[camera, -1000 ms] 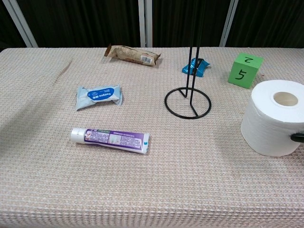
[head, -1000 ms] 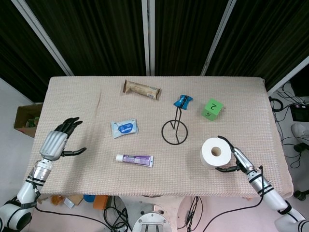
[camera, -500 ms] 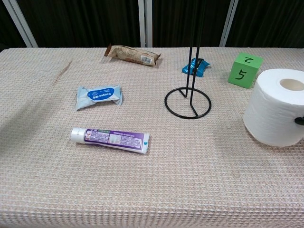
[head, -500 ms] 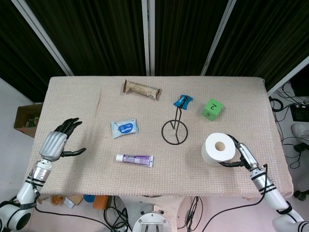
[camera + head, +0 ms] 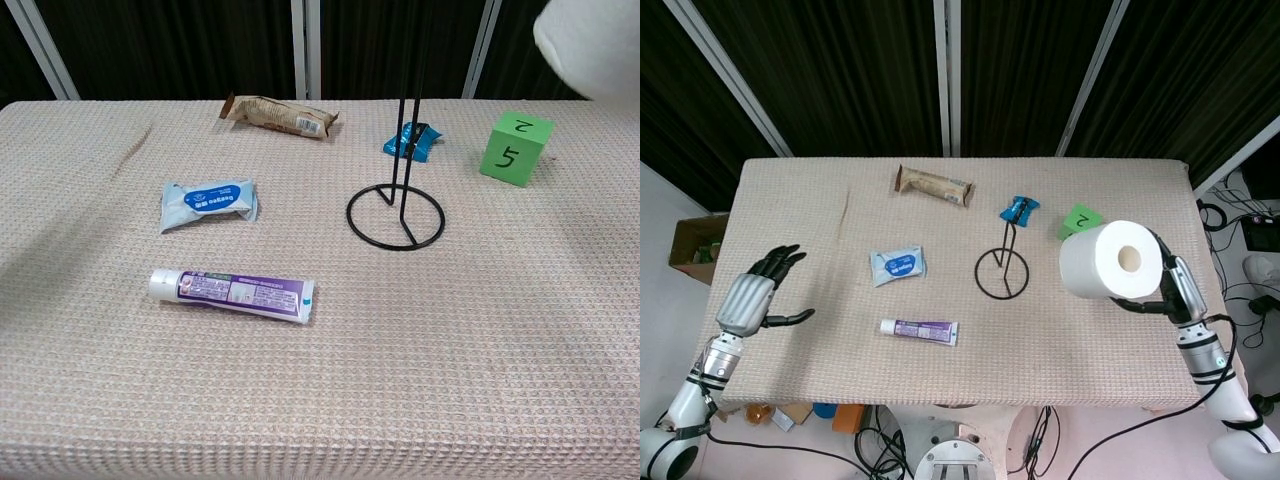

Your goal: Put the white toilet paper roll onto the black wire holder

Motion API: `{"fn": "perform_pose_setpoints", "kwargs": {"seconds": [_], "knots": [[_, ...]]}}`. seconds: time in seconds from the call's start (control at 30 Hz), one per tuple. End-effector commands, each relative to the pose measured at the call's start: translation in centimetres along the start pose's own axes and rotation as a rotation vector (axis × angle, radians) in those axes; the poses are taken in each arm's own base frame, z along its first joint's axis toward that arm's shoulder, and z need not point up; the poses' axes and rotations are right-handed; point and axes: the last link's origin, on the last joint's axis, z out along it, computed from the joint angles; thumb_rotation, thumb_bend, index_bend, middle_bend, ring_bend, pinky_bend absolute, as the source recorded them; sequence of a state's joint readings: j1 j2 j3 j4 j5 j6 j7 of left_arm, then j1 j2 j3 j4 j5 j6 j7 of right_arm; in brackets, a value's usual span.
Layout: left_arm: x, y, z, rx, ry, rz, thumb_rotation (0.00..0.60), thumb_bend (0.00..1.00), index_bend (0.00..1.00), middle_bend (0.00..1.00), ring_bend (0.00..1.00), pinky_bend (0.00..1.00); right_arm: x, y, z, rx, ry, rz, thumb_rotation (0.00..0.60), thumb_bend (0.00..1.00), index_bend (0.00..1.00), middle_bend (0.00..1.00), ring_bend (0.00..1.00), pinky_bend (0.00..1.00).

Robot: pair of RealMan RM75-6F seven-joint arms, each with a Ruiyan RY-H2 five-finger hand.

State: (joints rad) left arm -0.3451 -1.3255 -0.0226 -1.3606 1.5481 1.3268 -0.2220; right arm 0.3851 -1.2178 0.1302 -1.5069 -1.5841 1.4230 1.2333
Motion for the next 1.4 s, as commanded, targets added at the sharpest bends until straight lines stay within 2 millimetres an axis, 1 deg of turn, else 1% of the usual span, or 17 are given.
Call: {"fn": "perform_pose_setpoints", "kwargs": {"seconds": [0.03, 0.13, 0.2, 0.33, 0.47, 0.57, 0.73, 0.97, 1.23, 1.4], "knots": [[0.0, 0.0, 0.0, 0.002, 0.001, -0.002, 0.094, 0.04, 0.11, 0.06, 0.06, 0.23, -0.8, -4.3, 3.2, 0.088, 0.02, 0.011, 0.6, 0.13, 0.52, 0.37, 0.24, 0.33], [0.0, -0.1, 0.0, 0.005, 0.003, -0.005, 0.091, 0.04, 0.11, 0.06, 0.06, 0.23, -2.3, -6.0, 5.1, 0.098, 0.028, -0.006, 0.6, 0.14, 0.52, 0.37, 0.24, 0.33], [-0.1, -0.2, 0.0, 0.007, -0.002, -0.007, 0.093, 0.04, 0.11, 0.06, 0.06, 0.23, -3.2, -6.5, 6.2, 0.093, 0.025, -0.016, 0.6, 0.14, 0.52, 0.37, 0.24, 0.33], [-0.2, -0.2, 0.1, 0.006, -0.006, -0.011, 0.094, 0.04, 0.11, 0.06, 0.06, 0.23, -5.2, -6.8, 8.7, 0.04, 0.001, -0.007, 0.6, 0.14, 0.52, 0.36, 0.23, 0.33], [-0.2, -0.4, 0.1, 0.011, -0.006, -0.015, 0.089, 0.04, 0.11, 0.06, 0.06, 0.23, -6.8, -6.7, 10.2, -0.009, -0.03, -0.008, 0.6, 0.13, 0.52, 0.36, 0.23, 0.33], [-0.3, -0.6, 0.1, 0.016, -0.006, -0.02, 0.091, 0.04, 0.11, 0.06, 0.06, 0.23, -7.8, -6.3, 10.8, -0.044, -0.04, 0.0, 0.6, 0.12, 0.51, 0.36, 0.23, 0.33], [-0.4, -0.9, 0.0, 0.022, -0.011, -0.028, 0.09, 0.04, 0.11, 0.06, 0.06, 0.23, -9.0, -5.7, 11.1, -0.08, -0.052, -0.002, 0.6, 0.12, 0.51, 0.36, 0.23, 0.33], [-0.6, -1.1, 0.2, 0.024, -0.014, -0.043, 0.089, 0.04, 0.11, 0.06, 0.06, 0.23, -9.5, -5.1, 11.5, -0.12, -0.049, -0.012, 0.6, 0.12, 0.51, 0.35, 0.23, 0.33], [-0.6, -1.2, 0.1, 0.026, -0.014, -0.048, 0.091, 0.04, 0.11, 0.06, 0.06, 0.23, -9.6, -4.1, 11.3, -0.166, -0.052, -0.028, 0.6, 0.12, 0.5, 0.34, 0.23, 0.33], [-0.8, -1.3, 0.1, 0.026, -0.019, -0.046, 0.091, 0.04, 0.11, 0.06, 0.06, 0.23, -9.8, -2.9, 11.0, -0.206, -0.065, -0.025, 0.6, 0.12, 0.49, 0.33, 0.23, 0.33]]}}
